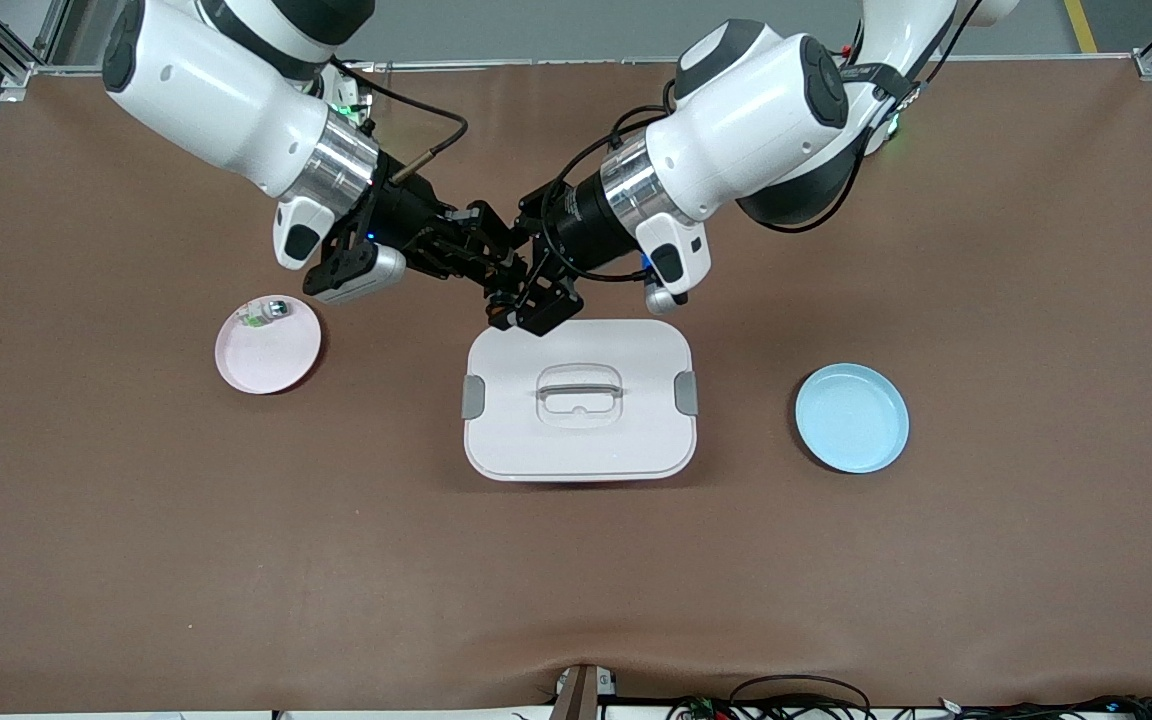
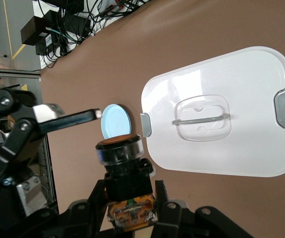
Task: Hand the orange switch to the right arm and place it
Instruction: 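Grasp the orange switch with the right gripper beside the left gripper, then open the left gripper and withdraw it while the right gripper moves switch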
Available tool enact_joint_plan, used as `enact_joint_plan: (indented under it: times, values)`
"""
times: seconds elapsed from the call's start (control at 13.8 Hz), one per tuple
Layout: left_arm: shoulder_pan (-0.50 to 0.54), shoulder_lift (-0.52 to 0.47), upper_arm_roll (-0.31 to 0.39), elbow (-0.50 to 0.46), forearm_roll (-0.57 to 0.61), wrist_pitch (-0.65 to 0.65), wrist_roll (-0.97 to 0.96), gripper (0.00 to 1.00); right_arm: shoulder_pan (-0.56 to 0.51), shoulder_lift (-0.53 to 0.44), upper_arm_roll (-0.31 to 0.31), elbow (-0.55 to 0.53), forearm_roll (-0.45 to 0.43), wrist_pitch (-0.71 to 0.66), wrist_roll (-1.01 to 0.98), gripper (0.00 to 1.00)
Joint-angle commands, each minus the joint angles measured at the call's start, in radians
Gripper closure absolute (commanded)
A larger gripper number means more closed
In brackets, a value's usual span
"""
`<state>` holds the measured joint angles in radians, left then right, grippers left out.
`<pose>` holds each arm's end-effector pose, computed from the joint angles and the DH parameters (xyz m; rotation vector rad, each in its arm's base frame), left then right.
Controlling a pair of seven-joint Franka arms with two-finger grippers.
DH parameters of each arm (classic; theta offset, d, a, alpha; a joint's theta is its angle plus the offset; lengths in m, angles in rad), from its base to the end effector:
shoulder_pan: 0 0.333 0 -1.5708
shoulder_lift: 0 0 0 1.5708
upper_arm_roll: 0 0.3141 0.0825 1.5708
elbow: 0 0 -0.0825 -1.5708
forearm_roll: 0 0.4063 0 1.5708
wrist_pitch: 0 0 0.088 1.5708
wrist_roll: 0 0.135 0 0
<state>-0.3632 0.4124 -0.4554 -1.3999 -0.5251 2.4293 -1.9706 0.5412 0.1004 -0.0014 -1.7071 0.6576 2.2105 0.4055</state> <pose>0.5555 -0.5177 0.5419 1.6844 1.6293 -0.6243 0.5525 0.3708 0.5438 -2.4244 0.1932 -0.0923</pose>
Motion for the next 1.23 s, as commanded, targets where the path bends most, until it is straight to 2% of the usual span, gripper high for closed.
enact_joint_plan:
  times: [0.0,0.29,0.44,0.8,1.02,1.16]
  values:
    - [0.004,-0.017,0.0,-0.005,0.023,0.002,-0.027,0.0,-0.001,-0.007,-0.015,-0.006,-0.028,-0.027,-0.075,1.0]
    - [0.018,-0.032,0.0,-0.005,0.051,-0.005,-0.022,0.0,-0.082,-0.013,-0.017,-0.005,-0.156,-0.188,-0.455,1.0]
    - [0.041,-0.058,0.0,-0.005,0.069,-0.041,-0.017,0.0,-0.13,-0.019,-0.02,-0.008,-0.17,-0.26,-0.578,1.0]
    - [0.113,-0.118,0.0,0.002,0.079,-0.099,-0.014,0.0,-0.205,-0.05,-0.019,-0.011,-0.381,-0.392,-0.849,1.0]
    - [0.136,-0.155,0.0,0.001,0.23,-0.182,0.036,0.0,-0.26,-0.07,-0.019,-0.016,-0.447,-0.432,-1.065,1.0]
    - [0.141,-0.168,0.0,0.001,0.273,-0.267,0.195,0.0,-0.294,-0.109,-0.019,-0.092,-0.499,-0.433,-1.164,1.0]
